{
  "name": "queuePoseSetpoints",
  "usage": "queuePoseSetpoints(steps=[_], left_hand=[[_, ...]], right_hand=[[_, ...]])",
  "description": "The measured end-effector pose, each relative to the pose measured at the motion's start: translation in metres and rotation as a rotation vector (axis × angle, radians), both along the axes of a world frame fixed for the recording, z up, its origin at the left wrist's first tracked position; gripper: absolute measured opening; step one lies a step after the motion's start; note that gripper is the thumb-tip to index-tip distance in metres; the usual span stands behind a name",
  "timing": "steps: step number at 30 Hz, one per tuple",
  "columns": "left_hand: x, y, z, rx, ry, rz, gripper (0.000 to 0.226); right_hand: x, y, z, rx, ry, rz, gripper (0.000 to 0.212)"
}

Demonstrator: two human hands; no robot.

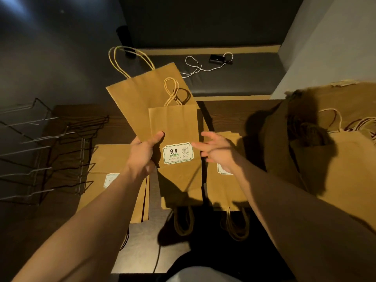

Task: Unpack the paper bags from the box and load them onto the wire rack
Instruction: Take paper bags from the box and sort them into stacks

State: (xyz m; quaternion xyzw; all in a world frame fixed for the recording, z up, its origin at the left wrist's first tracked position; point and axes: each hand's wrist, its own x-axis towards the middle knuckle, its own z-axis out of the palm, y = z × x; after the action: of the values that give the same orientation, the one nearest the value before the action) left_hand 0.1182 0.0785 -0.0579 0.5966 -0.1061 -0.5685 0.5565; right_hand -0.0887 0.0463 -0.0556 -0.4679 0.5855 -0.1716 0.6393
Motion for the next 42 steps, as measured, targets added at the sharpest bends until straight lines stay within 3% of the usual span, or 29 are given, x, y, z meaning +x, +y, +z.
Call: queuePoseSetpoints(steps=[4, 8, 12, 16, 19, 20, 22, 26, 30, 32, 34, 35, 38, 42], left_hand=[[0.008, 0.003, 0.011, -0.054, 0.041, 0.006, 0.026], [0.025, 0.008, 0.019, -0.178, 0.110, 0.026, 0.019], [0.050, 0.013, 0.026, -0.137, 0.090, 0.130, 0.016], [0.071, 0.017, 0.024, -0.178, -0.030, 0.135, 0.013], [0.072, 0.017, 0.025, -0.204, -0.134, 0.013, 0.013], [0.070, 0.016, 0.026, -0.204, -0.156, 0.008, 0.016], [0.062, 0.016, 0.030, -0.205, -0.211, -0.018, 0.022], [0.052, 0.023, 0.036, -0.299, -0.146, -0.220, 0.021], [0.052, 0.031, 0.037, -0.260, -0.029, -0.235, 0.023], [0.053, 0.031, 0.035, -0.219, -0.024, -0.184, 0.025], [0.054, 0.031, 0.032, -0.174, -0.027, -0.114, 0.027], [0.054, 0.031, 0.030, -0.157, -0.012, -0.085, 0.027], [0.058, 0.032, 0.025, -0.134, 0.012, -0.030, 0.030], [0.056, 0.034, 0.017, -0.098, -0.010, -0.026, 0.030]], right_hand=[[0.021, 0.007, 0.010, -0.032, -0.056, -0.052, 0.056], [0.031, 0.001, 0.009, 0.037, -0.181, -0.319, 0.039], [0.034, -0.003, 0.009, 0.045, -0.008, -0.408, 0.039], [0.039, -0.007, 0.015, -0.353, 0.285, -0.026, 0.026], [0.064, -0.007, 0.038, -0.774, 0.887, 0.499, 0.026], [0.073, -0.005, 0.044, -0.913, 0.959, 0.576, 0.023], [0.092, 0.004, 0.057, -1.089, 0.827, 0.586, 0.020], [0.126, 0.015, 0.062, -1.184, 0.668, 0.394, 0.015], [0.137, 0.019, 0.047, -1.041, 0.721, 0.187, 0.051], [0.134, 0.021, 0.041, -0.947, 0.757, 0.029, 0.057], [0.127, 0.018, 0.036, -0.707, 0.741, -0.192, 0.055], [0.121, 0.015, 0.034, -0.538, 0.662, -0.282, 0.057], [0.098, 0.009, 0.027, -0.095, 0.131, -0.399, 0.054], [0.080, 0.014, 0.025, -0.066, 0.070, -0.339, 0.044]])
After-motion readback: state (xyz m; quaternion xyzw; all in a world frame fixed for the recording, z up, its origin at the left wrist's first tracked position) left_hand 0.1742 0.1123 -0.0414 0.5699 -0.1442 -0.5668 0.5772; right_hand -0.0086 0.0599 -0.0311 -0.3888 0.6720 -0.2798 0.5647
